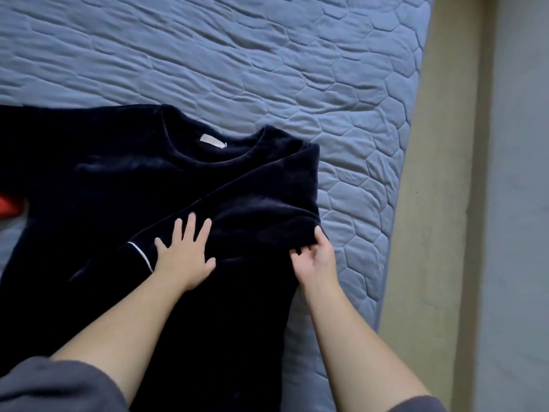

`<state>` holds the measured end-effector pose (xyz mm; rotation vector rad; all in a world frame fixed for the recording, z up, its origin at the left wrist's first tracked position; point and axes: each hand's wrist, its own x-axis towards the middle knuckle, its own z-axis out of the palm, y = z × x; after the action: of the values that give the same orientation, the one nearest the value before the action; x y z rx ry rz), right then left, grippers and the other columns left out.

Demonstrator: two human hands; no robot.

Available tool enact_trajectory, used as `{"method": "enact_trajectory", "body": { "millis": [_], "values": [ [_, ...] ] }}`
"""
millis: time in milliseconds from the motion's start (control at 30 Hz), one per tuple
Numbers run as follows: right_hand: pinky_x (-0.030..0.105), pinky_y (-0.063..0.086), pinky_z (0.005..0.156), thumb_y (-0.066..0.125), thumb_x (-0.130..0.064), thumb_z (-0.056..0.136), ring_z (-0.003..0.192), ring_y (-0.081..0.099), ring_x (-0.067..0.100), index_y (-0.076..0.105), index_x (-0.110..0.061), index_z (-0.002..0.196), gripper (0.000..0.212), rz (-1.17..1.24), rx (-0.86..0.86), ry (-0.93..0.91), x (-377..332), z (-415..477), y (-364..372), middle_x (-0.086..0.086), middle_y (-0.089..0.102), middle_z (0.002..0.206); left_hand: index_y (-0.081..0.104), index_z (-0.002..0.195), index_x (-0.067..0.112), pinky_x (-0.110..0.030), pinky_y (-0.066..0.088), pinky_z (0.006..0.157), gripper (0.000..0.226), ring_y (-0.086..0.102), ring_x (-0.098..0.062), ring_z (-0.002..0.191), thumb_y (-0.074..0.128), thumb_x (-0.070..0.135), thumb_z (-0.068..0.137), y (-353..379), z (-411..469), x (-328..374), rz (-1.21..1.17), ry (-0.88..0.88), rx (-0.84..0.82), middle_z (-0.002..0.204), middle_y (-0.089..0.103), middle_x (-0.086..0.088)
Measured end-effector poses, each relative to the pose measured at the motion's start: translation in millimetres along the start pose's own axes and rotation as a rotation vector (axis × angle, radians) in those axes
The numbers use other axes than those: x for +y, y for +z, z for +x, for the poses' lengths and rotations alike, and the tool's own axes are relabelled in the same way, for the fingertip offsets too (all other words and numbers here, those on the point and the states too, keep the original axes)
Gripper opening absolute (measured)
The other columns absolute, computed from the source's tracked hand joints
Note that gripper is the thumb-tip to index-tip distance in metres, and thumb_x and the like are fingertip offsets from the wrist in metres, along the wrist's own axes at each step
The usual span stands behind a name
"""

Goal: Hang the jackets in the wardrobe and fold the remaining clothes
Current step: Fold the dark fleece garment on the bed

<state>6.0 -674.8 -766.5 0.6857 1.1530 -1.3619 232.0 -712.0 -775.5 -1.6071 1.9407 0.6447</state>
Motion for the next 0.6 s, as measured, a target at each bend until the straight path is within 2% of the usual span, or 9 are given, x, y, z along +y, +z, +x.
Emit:
{"method": "enact_trajectory", "body": {
  "millis": [100,167,233,267,333,400,500,533,600],
  "values": [
    [0.040,0.045,0.092,0.052,-0.012,0.097,0.115,0.056,0.023,0.054,-0.010,0.128,0.032,-0.071,0.106,-0.031,-5,5,-14,0.009,0.060,0.127,-0.014,0.150,0.027,-0.065,0.017,0.109,0.082,-0.015,-0.031,0.145,0.040,0.047,0.092,5,7,6,0.062,-0.059,-0.088,0.157,-0.025,-0.006],
    [0.039,0.045,0.090,0.051,-0.013,0.096,0.106,0.060,0.026,0.057,-0.008,0.116,0.021,-0.317,0.260,-0.061,-11,3,-18,0.010,0.062,0.113,-0.012,0.151,0.026,-0.065,0.017,0.109,0.082,-0.014,-0.032,0.146,0.041,0.045,0.092,4,4,11,0.061,-0.087,-0.070,0.157,-0.023,-0.007],
    [0.035,0.042,0.085,0.052,-0.009,0.090,0.103,0.059,0.034,0.056,-0.006,0.105,0.017,-0.752,0.557,-0.343,-27,5,-22,0.012,0.061,0.103,-0.006,0.152,0.024,-0.063,0.015,0.112,0.081,-0.011,-0.031,0.146,0.041,0.045,0.091,3,-2,15,0.028,-0.100,0.059,0.159,-0.018,-0.008],
    [0.034,0.040,0.085,0.053,-0.007,0.086,0.106,0.056,0.036,0.055,-0.004,0.106,0.020,-0.989,0.583,-0.586,-38,7,-19,0.013,0.059,0.107,-0.003,0.153,0.023,-0.062,0.014,0.113,0.079,-0.010,-0.030,0.147,0.040,0.046,0.091,1,-4,17,-0.002,-0.099,0.156,0.159,-0.014,-0.008],
    [0.037,0.034,0.099,0.054,-0.006,0.084,0.122,0.047,0.033,0.052,-0.004,0.121,0.037,-1.386,0.336,-1.023,-53,15,-3,0.015,0.053,0.128,0.003,0.153,0.022,-0.061,0.012,0.113,0.077,-0.007,-0.029,0.147,0.039,0.049,0.091,-1,-2,24,-0.054,-0.069,0.320,0.160,-0.009,-0.009],
    [0.043,0.022,0.113,0.052,-0.015,0.089,0.143,0.026,0.026,0.038,-0.010,0.143,0.056,-1.762,0.018,-1.197,-53,31,24,0.010,0.032,0.153,0.004,0.153,0.022,-0.061,0.011,0.112,0.075,-0.007,-0.028,0.147,0.036,0.051,0.091,2,7,32,-0.056,-0.026,0.375,0.161,-0.007,-0.008],
    [0.052,0.007,0.117,0.042,-0.040,0.095,0.149,-0.001,0.021,0.013,-0.025,0.153,0.067,-2.354,-0.344,-1.209,-44,66,44,0.002,0.000,0.162,0.002,0.153,0.022,-0.062,0.008,0.113,0.074,-0.008,-0.027,0.147,0.030,0.055,0.093,23,24,32,-0.035,-0.026,0.360,0.160,-0.008,-0.007],
    [0.055,0.005,0.117,0.038,-0.048,0.096,0.149,-0.004,0.021,0.009,-0.028,0.154,0.067,-2.512,-0.393,-1.164,-44,78,42,0.002,-0.005,0.162,0.001,0.152,0.023,-0.061,0.007,0.113,0.073,-0.007,-0.027,0.148,0.028,0.056,0.093,32,28,26,-0.013,-0.027,0.359,0.161,-0.007,-0.006],
    [0.057,0.002,0.116,0.031,-0.057,0.095,0.149,-0.004,0.020,0.004,-0.033,0.153,0.068,-2.673,-0.361,-1.125,-47,97,36,0.004,-0.007,0.162,0.003,0.152,0.023,-0.059,0.006,0.114,0.073,-0.003,-0.025,0.148,0.028,0.057,0.093,50,28,6,0.046,-0.023,0.380,0.161,-0.003,-0.005]
  ]
}}
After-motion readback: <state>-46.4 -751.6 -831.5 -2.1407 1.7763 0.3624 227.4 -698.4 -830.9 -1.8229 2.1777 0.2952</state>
